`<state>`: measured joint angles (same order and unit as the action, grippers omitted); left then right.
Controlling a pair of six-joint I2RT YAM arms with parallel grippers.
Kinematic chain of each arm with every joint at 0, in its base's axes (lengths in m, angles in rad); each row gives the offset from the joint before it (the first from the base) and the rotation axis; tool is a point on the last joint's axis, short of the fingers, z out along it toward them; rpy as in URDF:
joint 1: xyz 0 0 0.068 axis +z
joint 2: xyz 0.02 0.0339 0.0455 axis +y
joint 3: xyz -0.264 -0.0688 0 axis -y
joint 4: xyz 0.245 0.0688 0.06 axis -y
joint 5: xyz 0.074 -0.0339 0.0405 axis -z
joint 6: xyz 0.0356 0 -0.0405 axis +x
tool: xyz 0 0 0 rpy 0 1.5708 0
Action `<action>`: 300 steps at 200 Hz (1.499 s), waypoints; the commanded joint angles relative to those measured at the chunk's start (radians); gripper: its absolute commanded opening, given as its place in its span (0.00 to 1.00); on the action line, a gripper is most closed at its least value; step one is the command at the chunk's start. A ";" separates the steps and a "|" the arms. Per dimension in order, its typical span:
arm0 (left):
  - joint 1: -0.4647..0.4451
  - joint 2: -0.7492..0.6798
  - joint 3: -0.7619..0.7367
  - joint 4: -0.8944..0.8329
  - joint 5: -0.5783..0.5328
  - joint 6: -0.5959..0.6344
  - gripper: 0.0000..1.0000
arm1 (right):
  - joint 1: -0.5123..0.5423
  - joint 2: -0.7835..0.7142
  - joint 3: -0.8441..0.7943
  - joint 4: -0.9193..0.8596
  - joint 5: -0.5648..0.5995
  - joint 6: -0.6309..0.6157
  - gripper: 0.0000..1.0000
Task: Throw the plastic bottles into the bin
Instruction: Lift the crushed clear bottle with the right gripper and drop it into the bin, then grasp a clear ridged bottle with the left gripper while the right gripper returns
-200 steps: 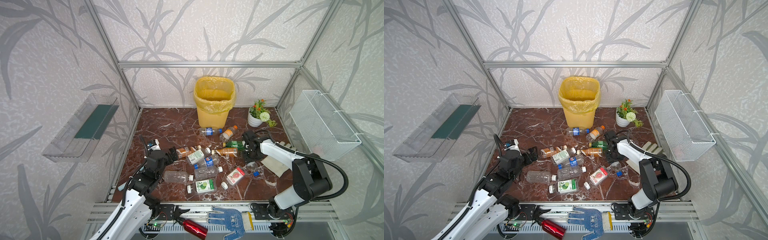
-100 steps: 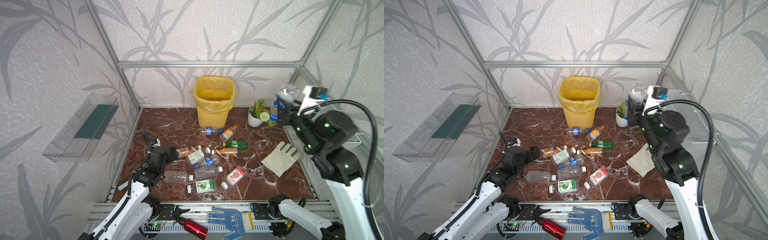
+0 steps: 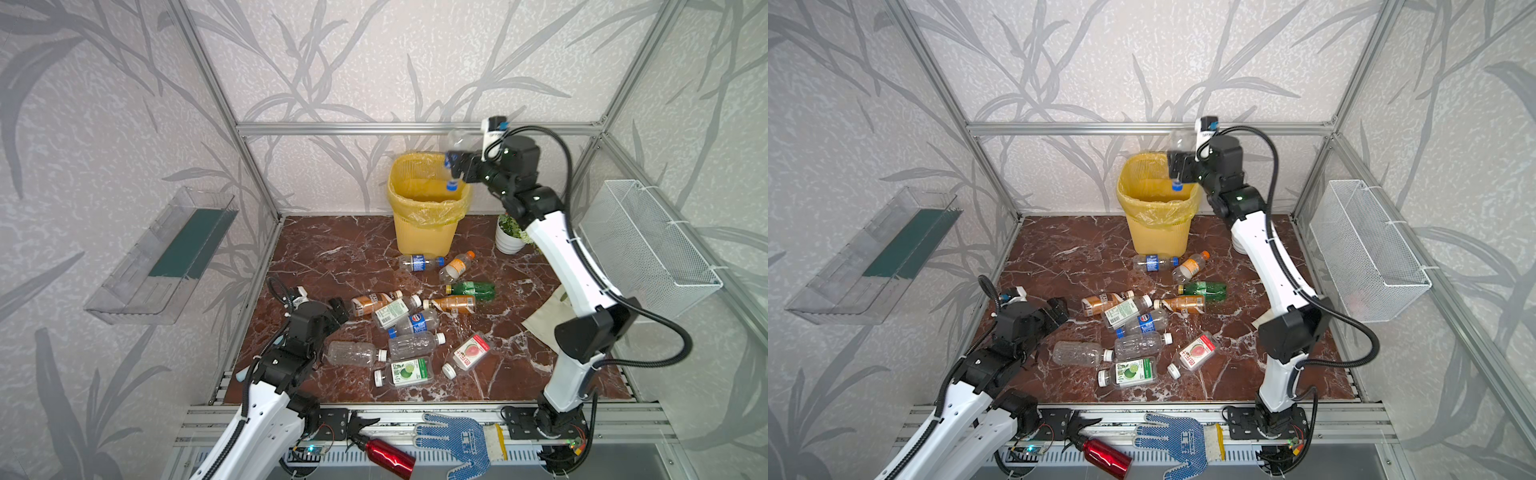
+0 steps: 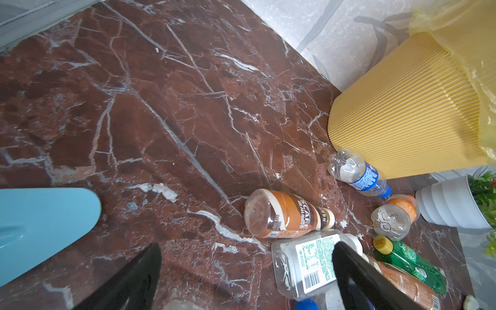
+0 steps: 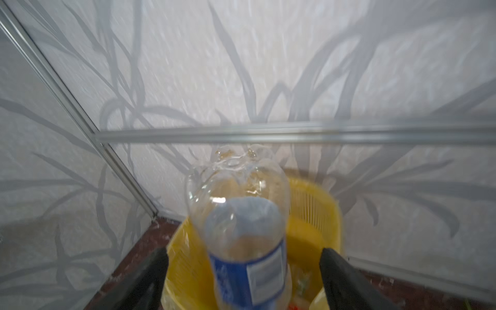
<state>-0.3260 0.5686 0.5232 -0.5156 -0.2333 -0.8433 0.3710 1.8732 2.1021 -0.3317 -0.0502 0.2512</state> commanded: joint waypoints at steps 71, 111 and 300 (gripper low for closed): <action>-0.013 -0.112 0.123 -0.375 -0.044 -0.156 0.99 | -0.007 -0.399 -0.299 0.131 0.035 -0.015 0.99; -0.015 -0.113 0.074 -0.376 0.065 -0.254 0.99 | -0.007 -0.620 -0.707 0.141 0.125 0.053 0.99; -0.566 0.108 -0.156 -0.112 -0.142 -0.974 0.96 | -0.132 -0.930 -1.390 0.004 0.186 0.156 0.99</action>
<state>-0.8555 0.6472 0.4137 -0.7029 -0.3016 -1.6608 0.2466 0.9379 0.7025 -0.3431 0.1555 0.4149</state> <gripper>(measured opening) 0.970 0.991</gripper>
